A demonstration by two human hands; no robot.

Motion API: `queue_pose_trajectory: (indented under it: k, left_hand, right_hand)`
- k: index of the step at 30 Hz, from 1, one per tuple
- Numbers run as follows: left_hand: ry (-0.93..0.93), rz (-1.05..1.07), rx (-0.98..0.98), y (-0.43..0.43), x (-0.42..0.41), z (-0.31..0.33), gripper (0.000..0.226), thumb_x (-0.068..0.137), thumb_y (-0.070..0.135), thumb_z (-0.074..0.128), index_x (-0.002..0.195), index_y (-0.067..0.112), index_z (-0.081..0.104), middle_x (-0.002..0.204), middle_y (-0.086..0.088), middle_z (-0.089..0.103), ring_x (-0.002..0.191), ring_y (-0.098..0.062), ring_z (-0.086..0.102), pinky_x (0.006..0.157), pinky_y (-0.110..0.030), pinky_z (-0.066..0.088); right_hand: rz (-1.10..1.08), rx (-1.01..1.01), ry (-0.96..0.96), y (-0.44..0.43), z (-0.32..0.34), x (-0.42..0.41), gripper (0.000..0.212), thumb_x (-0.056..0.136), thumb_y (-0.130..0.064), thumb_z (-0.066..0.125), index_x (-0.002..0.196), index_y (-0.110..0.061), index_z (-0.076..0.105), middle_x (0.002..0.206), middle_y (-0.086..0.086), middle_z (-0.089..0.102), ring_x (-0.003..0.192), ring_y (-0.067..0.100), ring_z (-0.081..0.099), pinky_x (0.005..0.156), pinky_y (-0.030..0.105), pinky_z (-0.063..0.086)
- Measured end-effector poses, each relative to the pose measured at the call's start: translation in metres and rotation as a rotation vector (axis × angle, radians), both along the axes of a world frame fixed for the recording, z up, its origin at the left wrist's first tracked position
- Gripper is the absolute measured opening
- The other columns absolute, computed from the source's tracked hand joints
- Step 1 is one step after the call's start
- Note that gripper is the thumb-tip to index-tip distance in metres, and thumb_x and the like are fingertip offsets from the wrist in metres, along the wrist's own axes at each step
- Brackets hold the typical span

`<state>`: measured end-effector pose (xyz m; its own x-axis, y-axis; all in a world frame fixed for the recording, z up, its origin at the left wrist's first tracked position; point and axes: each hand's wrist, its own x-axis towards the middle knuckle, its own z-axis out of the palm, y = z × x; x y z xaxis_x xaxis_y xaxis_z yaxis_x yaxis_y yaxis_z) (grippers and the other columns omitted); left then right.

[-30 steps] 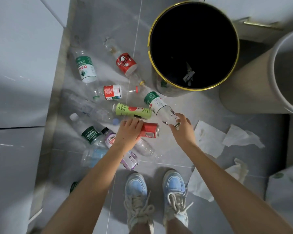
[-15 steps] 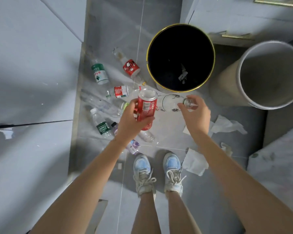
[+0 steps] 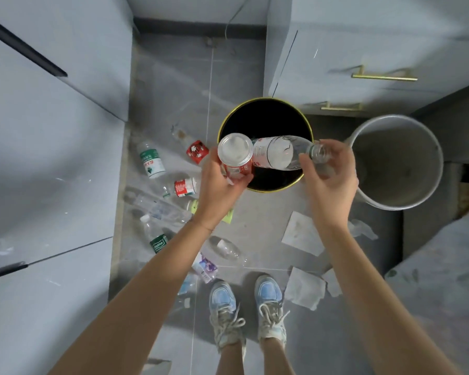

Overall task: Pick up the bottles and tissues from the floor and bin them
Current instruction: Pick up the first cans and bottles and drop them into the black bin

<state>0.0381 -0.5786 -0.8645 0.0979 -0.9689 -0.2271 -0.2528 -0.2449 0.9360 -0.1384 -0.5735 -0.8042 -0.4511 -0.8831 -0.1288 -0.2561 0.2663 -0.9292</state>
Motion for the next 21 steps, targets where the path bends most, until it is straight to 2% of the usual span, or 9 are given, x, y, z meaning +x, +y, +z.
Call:
queue_pose_trajectory:
  k: [4, 6, 10, 12, 15, 18, 21]
  left_hand:
    - [-0.005, -0.019, 0.024, -0.015, -0.015, -0.030, 0.066, 0.069, 0.009, 0.082, 0.119, 0.029, 0.045, 0.115, 0.007, 0.057, 0.112, -0.005, 0.056, 0.098, -0.039, 0.051]
    - [-0.009, -0.024, 0.043, -0.021, -0.020, -0.046, 0.065, 0.066, 0.008, 0.082, 0.119, 0.024, 0.047, 0.116, 0.003, 0.059, 0.111, -0.009, 0.058, 0.095, -0.042, 0.052]
    - [-0.045, -0.030, 0.089, -0.028, -0.027, -0.066, 0.057, 0.071, 0.016, 0.083, 0.116, 0.018, 0.048, 0.109, 0.005, 0.060, 0.100, -0.007, 0.059, 0.088, -0.021, 0.050]
    - [-0.074, -0.098, 0.102, -0.028, -0.027, -0.079, 0.053, 0.075, 0.023, 0.081, 0.116, 0.017, 0.048, 0.111, 0.004, 0.060, 0.101, -0.009, 0.059, 0.086, -0.021, 0.050]
    - [-0.188, -0.241, 0.079, -0.030, -0.022, -0.098, 0.056, 0.076, 0.028, 0.079, 0.122, 0.020, 0.048, 0.116, 0.002, 0.059, 0.109, -0.012, 0.057, 0.090, -0.024, 0.049]
    - [-0.252, -0.321, 0.063, -0.034, -0.020, -0.107, 0.053, 0.074, 0.027, 0.079, 0.118, 0.019, 0.050, 0.113, 0.004, 0.060, 0.108, -0.012, 0.056, 0.090, -0.028, 0.050]
    - [-0.373, -0.375, 0.005, -0.035, -0.018, -0.114, 0.059, 0.073, 0.026, 0.079, 0.123, 0.015, 0.050, 0.118, 0.001, 0.060, 0.112, -0.016, 0.056, 0.093, -0.034, 0.050]
  right_hand:
    - [0.037, 0.050, 0.058, -0.001, -0.033, -0.001, 0.031, 0.082, -0.007, 0.070, 0.108, -0.016, 0.057, 0.101, -0.007, 0.059, 0.097, 0.015, 0.061, 0.074, 0.011, 0.050]
    - [0.062, 0.091, 0.090, 0.003, -0.053, 0.002, 0.032, 0.082, -0.007, 0.069, 0.108, -0.019, 0.056, 0.104, -0.009, 0.058, 0.101, 0.014, 0.060, 0.082, 0.022, 0.055]
    - [0.138, 0.158, 0.141, 0.010, -0.091, 0.011, 0.031, 0.082, -0.007, 0.068, 0.105, -0.022, 0.055, 0.102, -0.011, 0.058, 0.100, 0.017, 0.058, 0.086, 0.037, 0.056]
    - [0.155, 0.204, 0.156, 0.008, -0.109, 0.014, 0.029, 0.082, -0.008, 0.067, 0.104, -0.023, 0.056, 0.100, -0.011, 0.060, 0.097, 0.016, 0.058, 0.085, 0.040, 0.055]
    - [0.182, 0.280, 0.180, 0.003, -0.131, 0.017, 0.029, 0.082, -0.010, 0.068, 0.106, -0.025, 0.058, 0.104, -0.011, 0.063, 0.100, 0.013, 0.058, 0.085, 0.040, 0.054]
    - [0.233, 0.322, 0.204, -0.004, -0.146, 0.018, 0.033, 0.084, -0.011, 0.067, 0.114, -0.023, 0.058, 0.112, -0.009, 0.064, 0.106, 0.014, 0.058, 0.090, 0.038, 0.053]
    - [0.289, 0.365, 0.267, -0.011, -0.151, 0.015, 0.039, 0.085, -0.011, 0.065, 0.122, -0.020, 0.056, 0.118, -0.006, 0.064, 0.111, 0.016, 0.057, 0.088, 0.029, 0.050]
